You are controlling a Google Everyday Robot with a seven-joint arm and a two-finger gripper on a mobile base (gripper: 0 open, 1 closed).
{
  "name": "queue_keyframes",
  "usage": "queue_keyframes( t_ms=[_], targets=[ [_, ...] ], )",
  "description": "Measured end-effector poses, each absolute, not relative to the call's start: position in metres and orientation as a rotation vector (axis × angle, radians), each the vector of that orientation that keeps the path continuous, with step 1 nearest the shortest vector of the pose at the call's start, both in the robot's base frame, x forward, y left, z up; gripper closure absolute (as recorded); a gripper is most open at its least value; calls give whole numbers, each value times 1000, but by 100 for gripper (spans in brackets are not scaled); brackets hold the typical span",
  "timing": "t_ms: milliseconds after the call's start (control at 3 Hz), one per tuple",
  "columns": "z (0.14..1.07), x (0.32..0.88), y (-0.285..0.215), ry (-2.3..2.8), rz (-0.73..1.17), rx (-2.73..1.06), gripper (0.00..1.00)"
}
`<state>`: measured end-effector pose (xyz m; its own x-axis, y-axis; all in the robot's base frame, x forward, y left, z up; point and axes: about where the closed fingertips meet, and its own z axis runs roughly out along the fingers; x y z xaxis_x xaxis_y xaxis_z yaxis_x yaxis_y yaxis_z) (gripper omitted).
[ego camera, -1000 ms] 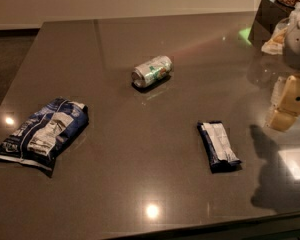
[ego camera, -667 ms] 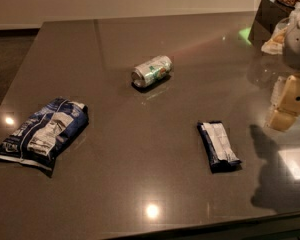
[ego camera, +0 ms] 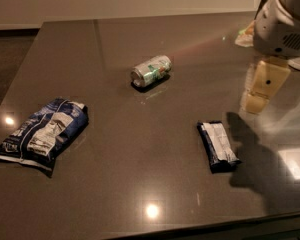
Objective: Place 7up can upright
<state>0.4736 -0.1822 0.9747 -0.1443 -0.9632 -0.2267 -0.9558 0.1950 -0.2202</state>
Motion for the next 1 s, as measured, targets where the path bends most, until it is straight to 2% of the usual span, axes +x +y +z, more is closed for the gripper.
queue_keyframes(
  t_ms=[667, 1000],
  targets=[
    [958, 548, -132, 1972, 112, -1921, 0],
    [950, 585, -110, 1869, 123, -2009, 0]
  ],
)
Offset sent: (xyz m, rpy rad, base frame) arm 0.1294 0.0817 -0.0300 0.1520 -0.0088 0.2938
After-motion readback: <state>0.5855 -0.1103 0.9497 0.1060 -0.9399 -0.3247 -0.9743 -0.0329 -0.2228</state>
